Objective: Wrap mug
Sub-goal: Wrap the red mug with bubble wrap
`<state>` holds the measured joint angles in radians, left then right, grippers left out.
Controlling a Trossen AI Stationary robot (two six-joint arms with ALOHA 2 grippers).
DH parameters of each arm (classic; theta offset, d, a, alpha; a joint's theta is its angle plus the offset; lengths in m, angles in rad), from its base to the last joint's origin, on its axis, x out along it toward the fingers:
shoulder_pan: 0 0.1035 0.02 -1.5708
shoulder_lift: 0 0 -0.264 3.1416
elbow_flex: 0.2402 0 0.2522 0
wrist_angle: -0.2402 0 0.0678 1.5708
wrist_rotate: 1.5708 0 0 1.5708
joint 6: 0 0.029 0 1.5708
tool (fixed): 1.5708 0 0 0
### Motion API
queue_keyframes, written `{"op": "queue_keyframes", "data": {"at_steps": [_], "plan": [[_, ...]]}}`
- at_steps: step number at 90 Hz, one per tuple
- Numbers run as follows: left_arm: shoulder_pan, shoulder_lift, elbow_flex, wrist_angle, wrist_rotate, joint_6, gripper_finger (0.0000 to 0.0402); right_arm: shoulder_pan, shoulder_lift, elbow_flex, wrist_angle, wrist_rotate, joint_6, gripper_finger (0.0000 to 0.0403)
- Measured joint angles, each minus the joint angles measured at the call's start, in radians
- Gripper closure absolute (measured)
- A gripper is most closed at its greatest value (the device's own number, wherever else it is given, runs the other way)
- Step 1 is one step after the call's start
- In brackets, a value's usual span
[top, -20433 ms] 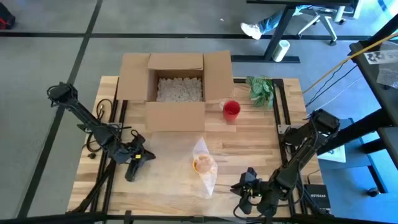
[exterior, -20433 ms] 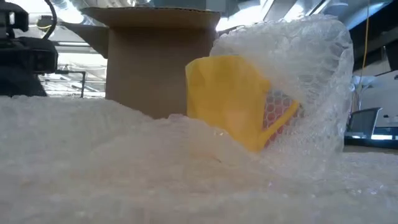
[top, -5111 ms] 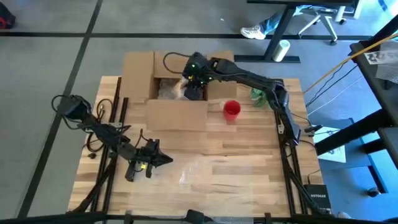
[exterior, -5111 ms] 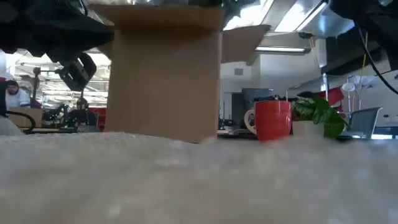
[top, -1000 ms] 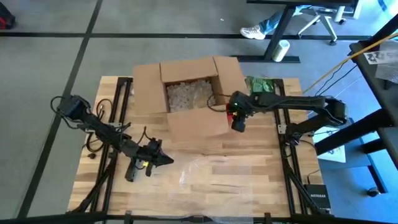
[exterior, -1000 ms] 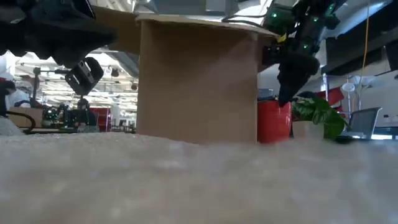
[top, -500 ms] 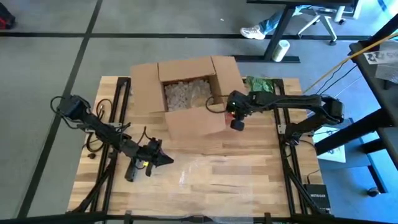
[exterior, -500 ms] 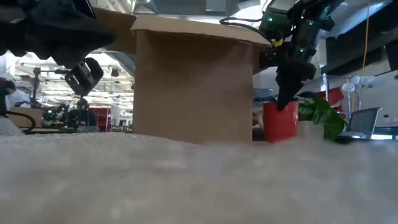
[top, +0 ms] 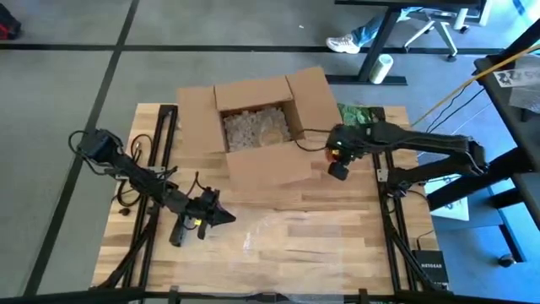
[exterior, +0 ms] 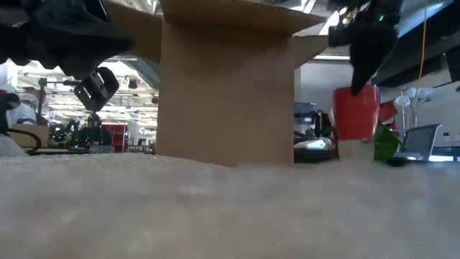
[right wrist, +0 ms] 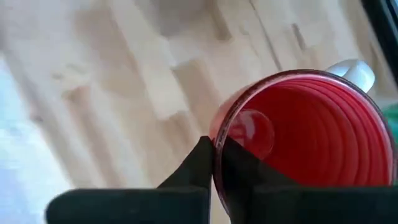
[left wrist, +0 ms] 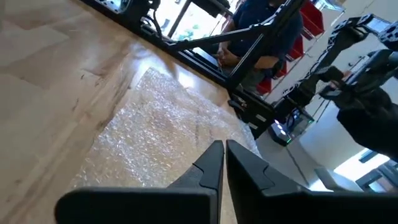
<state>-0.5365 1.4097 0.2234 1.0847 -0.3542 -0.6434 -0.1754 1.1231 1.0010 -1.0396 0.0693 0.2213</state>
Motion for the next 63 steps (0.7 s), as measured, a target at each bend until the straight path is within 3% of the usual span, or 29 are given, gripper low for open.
{"op": "queue_keyframes", "data": {"at_steps": [31, 45, 63], "plan": [[-0.03, 0.0, 0.0, 0.0, 0.0, -0.003, 0.0402, 0.384, -0.039, 0.001, 0.001, -0.018, 0.4, 0.0402], [-0.041, 0.0, 0.0, 0.0, 0.0, -0.004, 0.0402, 0.53, 0.047, 0.001, 0.18, -0.01, 0.49, 0.0402], [-0.058, 0.0, 0.0, 0.005, 0.0, -0.035, 0.0402, 0.627, 0.244, 0.029, 0.387, -0.037, 0.504, 0.0403]]}}
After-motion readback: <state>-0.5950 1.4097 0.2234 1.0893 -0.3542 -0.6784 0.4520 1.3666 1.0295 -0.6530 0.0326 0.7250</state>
